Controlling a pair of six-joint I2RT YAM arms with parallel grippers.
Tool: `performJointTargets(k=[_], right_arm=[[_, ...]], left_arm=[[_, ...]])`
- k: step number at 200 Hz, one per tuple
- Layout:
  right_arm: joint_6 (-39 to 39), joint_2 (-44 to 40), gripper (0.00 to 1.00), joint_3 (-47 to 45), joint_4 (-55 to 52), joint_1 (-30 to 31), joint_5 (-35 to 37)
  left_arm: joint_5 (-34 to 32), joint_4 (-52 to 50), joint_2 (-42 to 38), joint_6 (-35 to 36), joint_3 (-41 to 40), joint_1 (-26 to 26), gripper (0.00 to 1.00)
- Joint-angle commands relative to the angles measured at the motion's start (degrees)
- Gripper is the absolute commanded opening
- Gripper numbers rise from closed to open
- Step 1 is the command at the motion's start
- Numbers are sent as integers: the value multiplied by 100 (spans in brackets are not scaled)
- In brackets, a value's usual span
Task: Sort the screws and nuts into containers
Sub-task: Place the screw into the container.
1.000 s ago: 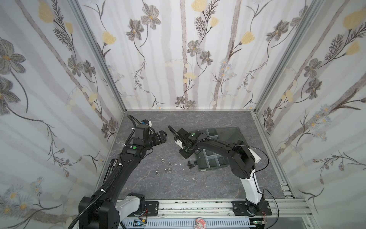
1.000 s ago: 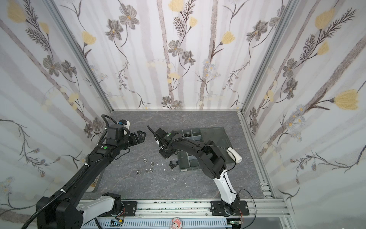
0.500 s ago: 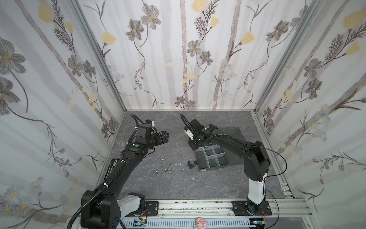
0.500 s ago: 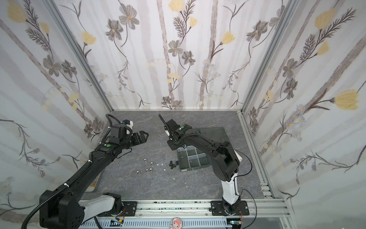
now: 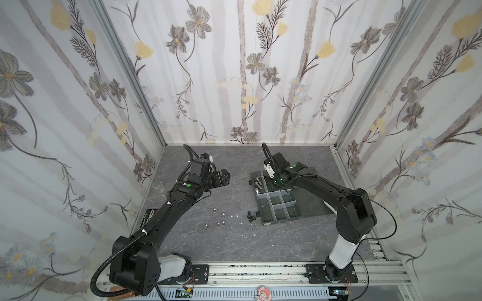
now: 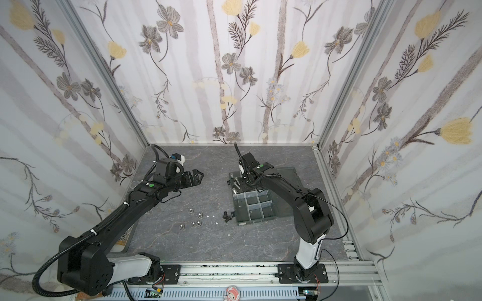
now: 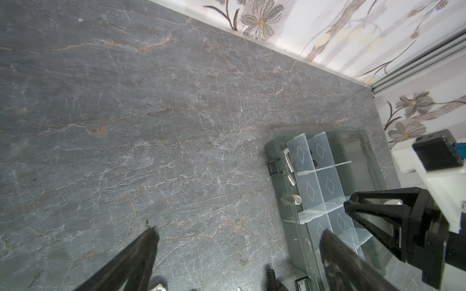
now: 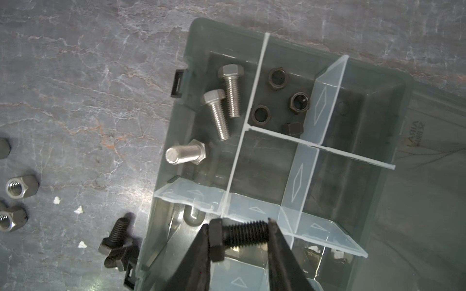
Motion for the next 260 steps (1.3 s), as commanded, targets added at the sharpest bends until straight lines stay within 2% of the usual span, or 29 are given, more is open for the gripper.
performJointTargets(k=[1, 119, 158, 182, 208, 260], right_arm=[[45, -18, 28, -38, 380, -90, -169], [-15, 524, 30, 27, 529, -330, -361], [-10, 653, 37, 27, 536, -342, -385], [-8, 653, 49, 34, 552, -347, -402], [-8, 597, 57, 29, 540, -348, -385], [-8, 205, 59, -8, 452, -339, -332]], left_arm=[[-154, -6, 149, 19, 143, -53, 100], [-146, 99, 454, 89, 122, -99, 100], [-181, 73, 411, 107, 107, -102, 100], [-181, 69, 392, 107, 87, -103, 100], [-189, 64, 360, 98, 74, -97, 100], [-227, -21, 183, 85, 61, -102, 100]])
